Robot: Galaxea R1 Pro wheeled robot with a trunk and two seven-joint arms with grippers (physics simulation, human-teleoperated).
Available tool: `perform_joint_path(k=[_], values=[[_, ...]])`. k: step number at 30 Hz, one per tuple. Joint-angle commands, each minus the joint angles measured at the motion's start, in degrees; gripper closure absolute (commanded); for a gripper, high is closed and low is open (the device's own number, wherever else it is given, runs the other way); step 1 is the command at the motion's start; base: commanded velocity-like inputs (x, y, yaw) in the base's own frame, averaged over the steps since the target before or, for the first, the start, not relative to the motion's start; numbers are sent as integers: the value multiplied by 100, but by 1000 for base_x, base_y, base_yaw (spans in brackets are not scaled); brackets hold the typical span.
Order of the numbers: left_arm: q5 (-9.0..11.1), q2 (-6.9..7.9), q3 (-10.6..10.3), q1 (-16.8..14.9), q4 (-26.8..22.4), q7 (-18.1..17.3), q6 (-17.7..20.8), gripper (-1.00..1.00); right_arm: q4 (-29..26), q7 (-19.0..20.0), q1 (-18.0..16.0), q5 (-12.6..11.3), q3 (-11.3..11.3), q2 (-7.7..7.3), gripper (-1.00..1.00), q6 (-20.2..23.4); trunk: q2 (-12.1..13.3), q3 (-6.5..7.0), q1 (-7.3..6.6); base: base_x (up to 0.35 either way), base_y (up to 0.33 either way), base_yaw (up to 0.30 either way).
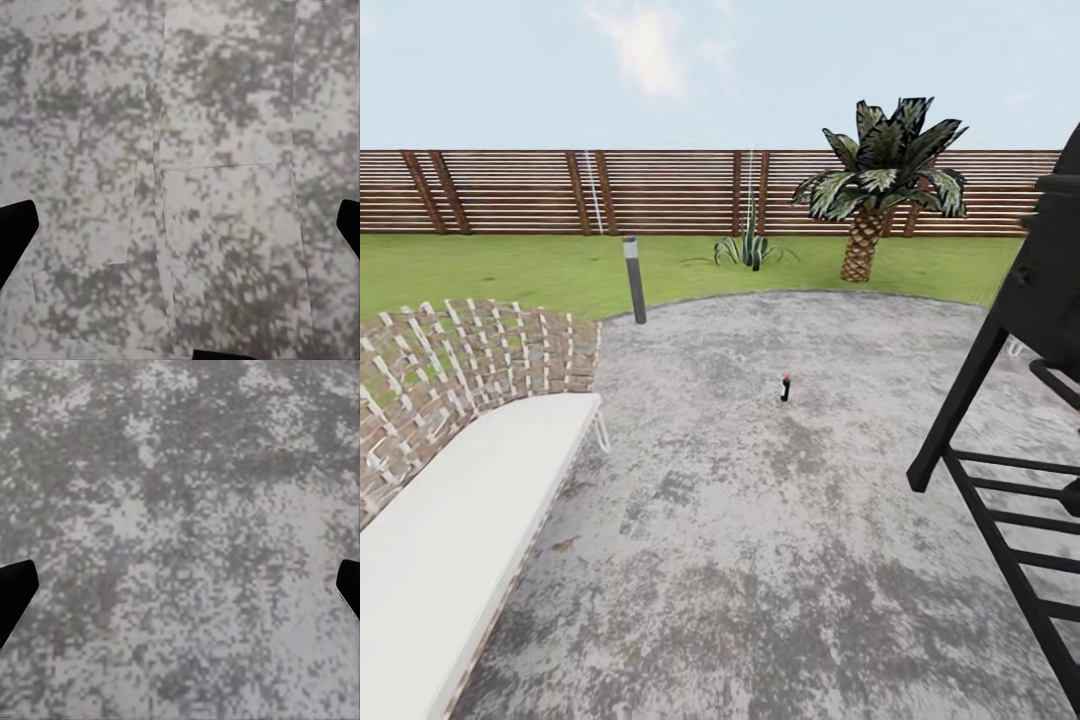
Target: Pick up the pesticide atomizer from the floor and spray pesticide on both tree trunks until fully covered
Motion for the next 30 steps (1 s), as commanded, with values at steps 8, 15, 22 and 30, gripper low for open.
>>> perform_joint_path(k=[8,15,22,30], values=[[36,-1,4,-3,5,-3,-18,-100,9,-2,-2,-13,0,0,-100,-19,-1,-5,3,339,0,0],[37,-1,4,-3,5,-3,-20,-100,4,-3,-1,-13,0,1,-100,-19,-1,-5,3,339,0,0],[38,-1,4,-3,5,-3,-19,-100,11,-2,-6,-13,0,0,-100,-19,-1,-5,3,339,0,0],[37,-1,4,-3,5,-3,-20,-100,13,-2,-3,-13,0,1,-100,-19,-1,-5,3,339,0,-78]])
